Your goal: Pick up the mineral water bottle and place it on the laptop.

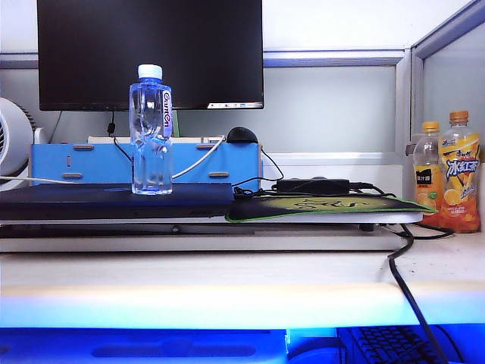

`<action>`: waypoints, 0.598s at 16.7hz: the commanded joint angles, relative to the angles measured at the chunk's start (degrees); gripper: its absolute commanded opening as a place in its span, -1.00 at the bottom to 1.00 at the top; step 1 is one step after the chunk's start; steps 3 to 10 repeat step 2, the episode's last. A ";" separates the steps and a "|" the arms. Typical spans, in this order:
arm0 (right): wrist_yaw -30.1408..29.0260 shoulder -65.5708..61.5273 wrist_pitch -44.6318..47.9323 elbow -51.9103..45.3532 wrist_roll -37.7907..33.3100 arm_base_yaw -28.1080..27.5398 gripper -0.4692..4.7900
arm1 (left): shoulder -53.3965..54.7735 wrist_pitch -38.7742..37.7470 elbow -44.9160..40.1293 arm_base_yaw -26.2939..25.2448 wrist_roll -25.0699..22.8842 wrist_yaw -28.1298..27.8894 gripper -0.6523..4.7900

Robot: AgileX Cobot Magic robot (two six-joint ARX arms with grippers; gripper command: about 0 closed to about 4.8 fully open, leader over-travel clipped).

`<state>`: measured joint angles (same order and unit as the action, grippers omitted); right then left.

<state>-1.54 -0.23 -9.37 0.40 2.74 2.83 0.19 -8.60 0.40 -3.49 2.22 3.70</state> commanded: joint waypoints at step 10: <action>0.02 -0.04 -0.17 -0.13 -0.20 0.02 -0.82 | -0.11 0.07 0.00 0.00 -0.07 0.17 -0.77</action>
